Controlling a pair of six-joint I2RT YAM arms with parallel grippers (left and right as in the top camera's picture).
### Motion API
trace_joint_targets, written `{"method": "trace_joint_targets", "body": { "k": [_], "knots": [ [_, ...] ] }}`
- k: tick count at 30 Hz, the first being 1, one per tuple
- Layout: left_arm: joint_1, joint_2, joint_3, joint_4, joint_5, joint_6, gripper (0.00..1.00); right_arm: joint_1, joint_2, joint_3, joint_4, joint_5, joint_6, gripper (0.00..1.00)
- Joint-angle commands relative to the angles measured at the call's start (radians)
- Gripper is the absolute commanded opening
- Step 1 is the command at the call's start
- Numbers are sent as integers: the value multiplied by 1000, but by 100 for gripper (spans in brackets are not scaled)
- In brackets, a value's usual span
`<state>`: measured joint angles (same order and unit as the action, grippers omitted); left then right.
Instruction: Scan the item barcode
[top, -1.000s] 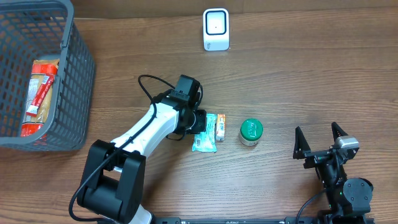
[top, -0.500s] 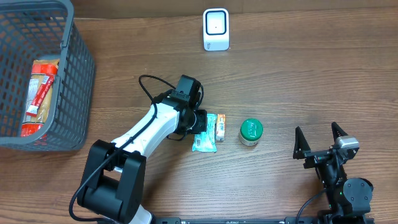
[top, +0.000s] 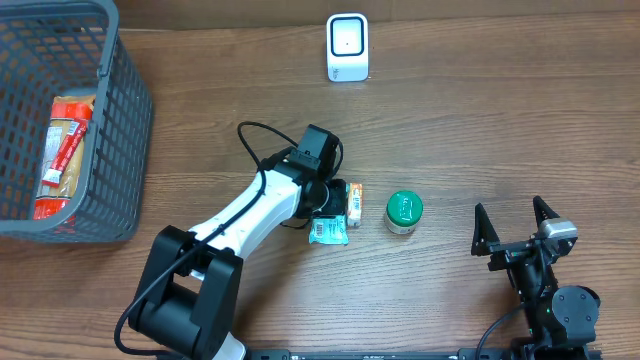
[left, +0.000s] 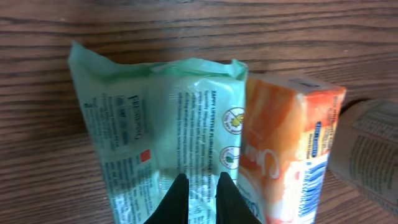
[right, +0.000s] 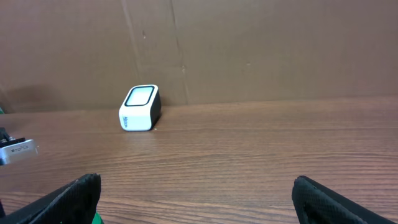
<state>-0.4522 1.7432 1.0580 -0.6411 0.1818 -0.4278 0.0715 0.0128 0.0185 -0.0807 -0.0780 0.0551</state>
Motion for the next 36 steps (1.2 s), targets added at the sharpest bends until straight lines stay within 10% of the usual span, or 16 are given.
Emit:
{"method": "trace_joint_targets", "body": {
  "k": [1,22,36],
  "knots": [
    [-6,4,-10,3,-12,-21,7,-6,-8,-11,4,-3,-4,100],
    [117,9,-26,-113,-122,12,7,-6,-8,-11,4,-3,-4,100],
    [74,17,-76,-3,55,9,7,-6,-8,-11,4,-3,-4,100]
  ]
}}
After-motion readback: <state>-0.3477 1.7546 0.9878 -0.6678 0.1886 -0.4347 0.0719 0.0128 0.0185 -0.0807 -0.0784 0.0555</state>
